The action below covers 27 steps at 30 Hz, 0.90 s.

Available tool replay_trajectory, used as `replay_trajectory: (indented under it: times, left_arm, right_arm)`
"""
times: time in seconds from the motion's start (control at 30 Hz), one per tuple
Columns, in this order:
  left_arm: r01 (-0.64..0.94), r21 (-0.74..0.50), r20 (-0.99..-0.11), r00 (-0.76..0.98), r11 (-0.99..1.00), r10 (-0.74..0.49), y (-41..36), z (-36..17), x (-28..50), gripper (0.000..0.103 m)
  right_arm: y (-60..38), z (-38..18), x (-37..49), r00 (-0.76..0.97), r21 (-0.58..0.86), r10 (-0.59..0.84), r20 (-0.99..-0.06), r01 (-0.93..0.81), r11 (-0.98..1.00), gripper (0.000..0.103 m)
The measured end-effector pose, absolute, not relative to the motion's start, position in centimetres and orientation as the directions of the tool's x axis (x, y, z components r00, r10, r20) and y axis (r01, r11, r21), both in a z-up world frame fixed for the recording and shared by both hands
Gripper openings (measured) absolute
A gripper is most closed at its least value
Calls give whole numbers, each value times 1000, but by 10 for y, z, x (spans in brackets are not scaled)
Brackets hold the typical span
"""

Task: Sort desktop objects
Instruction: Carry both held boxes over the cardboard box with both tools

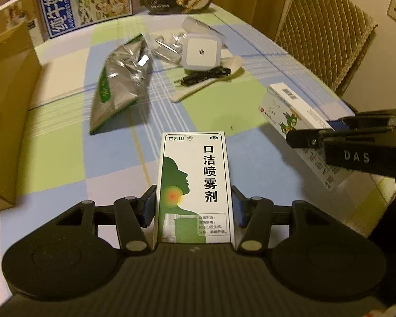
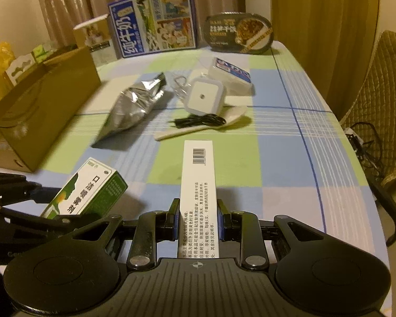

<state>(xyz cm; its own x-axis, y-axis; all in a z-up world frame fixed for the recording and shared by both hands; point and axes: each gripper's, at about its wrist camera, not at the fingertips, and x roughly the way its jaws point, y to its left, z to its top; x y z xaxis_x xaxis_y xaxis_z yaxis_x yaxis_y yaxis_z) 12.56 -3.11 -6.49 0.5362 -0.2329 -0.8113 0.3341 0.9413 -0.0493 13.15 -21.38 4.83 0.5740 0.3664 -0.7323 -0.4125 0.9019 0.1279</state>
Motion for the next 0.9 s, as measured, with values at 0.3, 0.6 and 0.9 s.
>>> replay_trajectory:
  times: [0.3,0.6,0.9]
  left_arm:
    - [290,-40,-763,610,956,-217,-4,-23,103,51]
    - [222,-36,-726,664,974,-178,39,4,77,51]
    - [139,-30,-689,714,990,-121,87,30,59,51]
  right_arm:
    - [-184,79,106,594,100,387,-705,-458,884,23]
    - [-145,103,83,594,77,434,-677,-529,845,23]
    - [-98,121,69,576,56,490,-654,-609,791,23]
